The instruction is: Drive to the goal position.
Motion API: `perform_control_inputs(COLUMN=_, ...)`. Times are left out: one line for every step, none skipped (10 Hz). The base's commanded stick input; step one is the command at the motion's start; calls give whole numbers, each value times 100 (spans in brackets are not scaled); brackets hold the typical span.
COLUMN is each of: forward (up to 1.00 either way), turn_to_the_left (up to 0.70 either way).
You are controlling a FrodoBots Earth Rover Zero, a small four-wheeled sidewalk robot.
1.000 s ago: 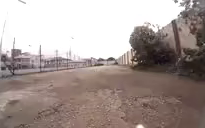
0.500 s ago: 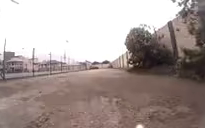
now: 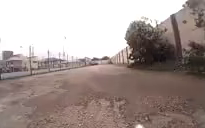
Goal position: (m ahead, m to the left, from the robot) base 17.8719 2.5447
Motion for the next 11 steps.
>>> perform_control_inputs(forward=70, turn_to_the_left=0)
perform_control_inputs(forward=70, turn_to_the_left=0)
perform_control_inputs(forward=70, turn_to_the_left=0)
perform_control_inputs(forward=70, turn_to_the_left=0)
perform_control_inputs(forward=70, turn_to_the_left=0)
perform_control_inputs(forward=70, turn_to_the_left=0)
perform_control_inputs(forward=70, turn_to_the_left=0)
perform_control_inputs(forward=70, turn_to_the_left=0)
perform_control_inputs(forward=70, turn_to_the_left=0)
perform_control_inputs(forward=70, turn_to_the_left=0)
perform_control_inputs(forward=70, turn_to_the_left=0)
